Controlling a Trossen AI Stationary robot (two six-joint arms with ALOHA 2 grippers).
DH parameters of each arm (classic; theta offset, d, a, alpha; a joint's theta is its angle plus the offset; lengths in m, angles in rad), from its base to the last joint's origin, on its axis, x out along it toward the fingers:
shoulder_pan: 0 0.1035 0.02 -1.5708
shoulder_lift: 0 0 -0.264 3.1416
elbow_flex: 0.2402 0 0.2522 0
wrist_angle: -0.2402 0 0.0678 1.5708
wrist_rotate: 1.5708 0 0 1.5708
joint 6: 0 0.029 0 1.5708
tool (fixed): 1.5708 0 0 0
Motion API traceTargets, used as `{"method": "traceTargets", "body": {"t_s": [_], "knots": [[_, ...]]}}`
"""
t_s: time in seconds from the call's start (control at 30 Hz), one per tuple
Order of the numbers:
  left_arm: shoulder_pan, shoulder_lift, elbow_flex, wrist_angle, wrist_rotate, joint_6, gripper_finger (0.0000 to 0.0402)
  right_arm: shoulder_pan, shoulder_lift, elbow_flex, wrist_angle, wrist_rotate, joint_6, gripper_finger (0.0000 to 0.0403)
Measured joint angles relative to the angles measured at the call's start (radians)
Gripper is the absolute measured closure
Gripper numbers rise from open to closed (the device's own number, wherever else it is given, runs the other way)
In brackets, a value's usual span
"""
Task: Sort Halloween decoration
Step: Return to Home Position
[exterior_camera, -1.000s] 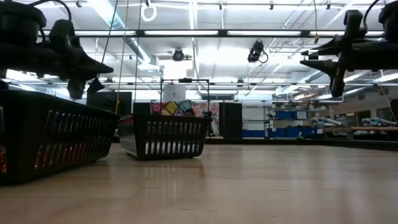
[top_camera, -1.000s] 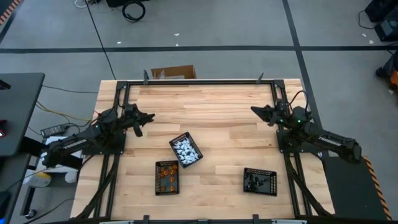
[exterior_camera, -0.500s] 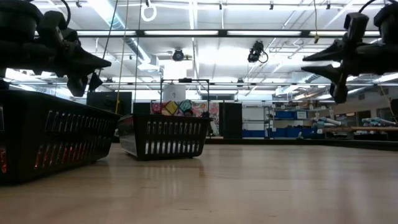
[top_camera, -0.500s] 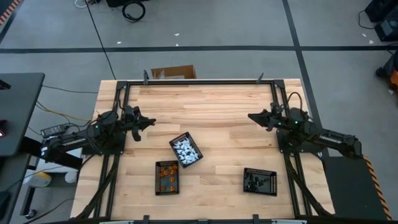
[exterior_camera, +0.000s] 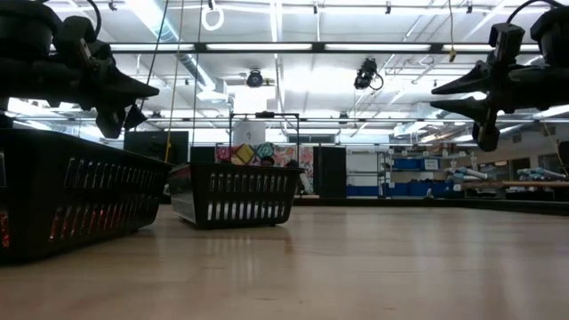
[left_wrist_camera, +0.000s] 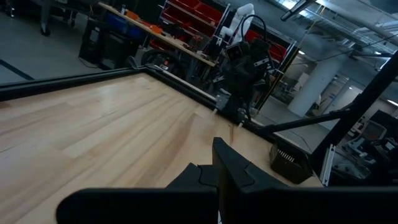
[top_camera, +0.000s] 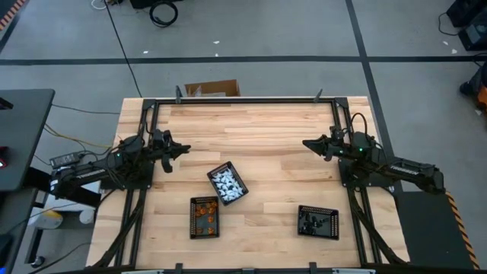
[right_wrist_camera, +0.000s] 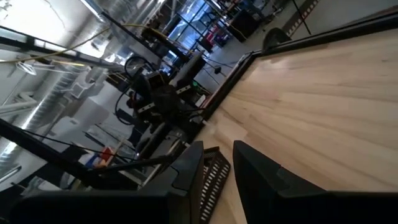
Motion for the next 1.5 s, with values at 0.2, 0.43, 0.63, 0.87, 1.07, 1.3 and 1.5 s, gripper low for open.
{"method": "traceTargets", "body": {"t_s": [0.2, 0.43, 0.63, 0.87, 1.07, 1.3, 1.5], "knots": [[0.0, 0.0, 0.0, 0.0, 0.0, 0.0, 0.0402, 0.0, 0.0, 0.0, -0.002, 0.046, -0.412, 0.031], [0.0, 0.0, 0.0, 0.0, 0.0, 0.0, 0.0402, 0.0, 0.0, 0.0, 0.0, 0.058, -0.774, 0.031], [0.0, 0.0, 0.0, 0.0, 0.0, 0.0, 0.0402, 0.0, 0.0, 0.0, 0.0, 0.055, -0.74, 0.031], [0.0, 0.0, 0.0, 0.0, 0.0, 0.0, 0.0402, 0.0, 0.0, 0.0, 0.0, 0.055, -0.699, 0.031], [0.0, 0.0, 0.0, 0.0, 0.0, 0.0, 0.0402, 0.0, 0.0, 0.0, 0.0, 0.055, -0.698, 0.031], [0.0, 0.0, 0.0, 0.0, 0.0, 0.0, 0.0402, 0.0, 0.0, 0.0, 0.0, 0.054, -0.697, 0.031], [0.0, 0.0, 0.0, 0.0, 0.0, 0.0, 0.0402, 0.0, 0.0, 0.0, 0.001, 0.054, -0.698, 0.031]]}}
